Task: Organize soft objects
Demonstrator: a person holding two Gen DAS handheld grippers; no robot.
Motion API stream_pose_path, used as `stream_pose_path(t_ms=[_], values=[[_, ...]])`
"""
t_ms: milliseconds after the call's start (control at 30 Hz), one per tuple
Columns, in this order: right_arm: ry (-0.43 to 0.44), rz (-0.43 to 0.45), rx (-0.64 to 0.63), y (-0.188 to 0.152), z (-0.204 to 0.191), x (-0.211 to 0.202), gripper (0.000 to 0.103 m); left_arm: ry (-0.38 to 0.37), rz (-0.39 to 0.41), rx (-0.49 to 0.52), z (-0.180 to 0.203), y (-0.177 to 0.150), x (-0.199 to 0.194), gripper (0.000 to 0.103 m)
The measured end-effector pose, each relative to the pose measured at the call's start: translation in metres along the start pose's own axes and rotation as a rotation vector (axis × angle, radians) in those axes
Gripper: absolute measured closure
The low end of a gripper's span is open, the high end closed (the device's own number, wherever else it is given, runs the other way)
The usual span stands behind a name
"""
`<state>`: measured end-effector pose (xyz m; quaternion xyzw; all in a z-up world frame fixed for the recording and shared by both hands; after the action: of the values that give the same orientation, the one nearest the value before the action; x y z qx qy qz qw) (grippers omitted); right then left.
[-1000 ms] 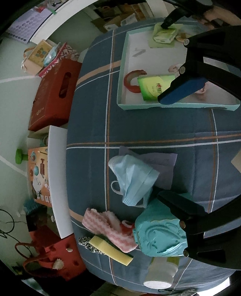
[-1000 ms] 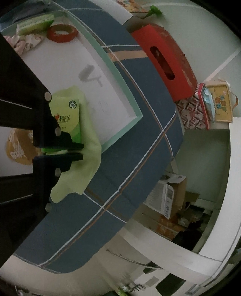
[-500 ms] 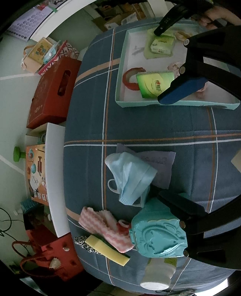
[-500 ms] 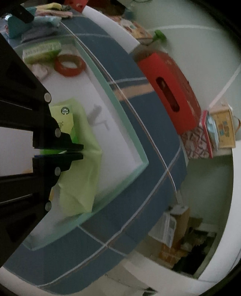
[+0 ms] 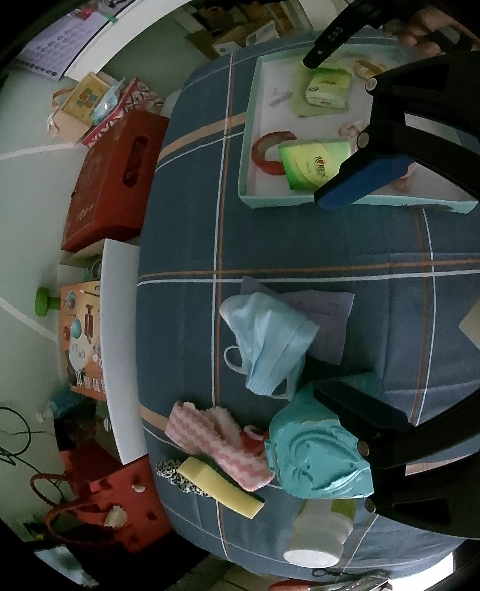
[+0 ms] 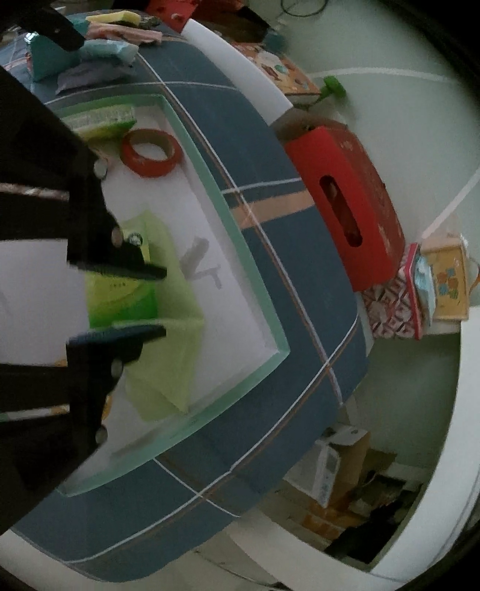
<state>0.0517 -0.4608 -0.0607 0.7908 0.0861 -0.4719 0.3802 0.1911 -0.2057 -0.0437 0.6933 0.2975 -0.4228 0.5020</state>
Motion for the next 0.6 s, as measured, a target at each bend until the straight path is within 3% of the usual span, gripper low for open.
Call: stream_pose_path(t_ms=[100,133,200,367,600], values=[[0.004,0.006,-0.035,0.001,-0.012,-0.006,0.065,-0.003,0.013,-0.012,-0.005,0.003,-0.005,0.009],[0.008,0.006,-0.046,0.001,-0.016,-0.008,0.054,-0.005,0.019,-0.016,-0.008,0.004,-0.007,0.009],[0.02,0.004,-0.076,0.0,-0.028,-0.009,0.044,-0.006,0.028,-0.03,-0.014,0.007,-0.01,0.009],[0.027,-0.007,-0.136,-0.004,-0.053,-0.007,0.029,0.004,0.056,-0.096,-0.044,0.015,-0.018,0.009],[0.083,-0.007,-0.235,-0.015,-0.099,-0.008,0.018,0.06,0.091,-0.197,-0.099,0.022,-0.027,0.009]])
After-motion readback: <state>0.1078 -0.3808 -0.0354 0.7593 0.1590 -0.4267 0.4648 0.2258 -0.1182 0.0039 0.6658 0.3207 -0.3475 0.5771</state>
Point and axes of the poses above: each gripper's, at about its wrist camera, not at the fingertips, and x roughly the way its jaws point, z to its right, y to its top, the point moved 6 cm from there along x, roughly the way its jaws point, and after that the axes turned 13 degrees about y, right-handed, at the moved point
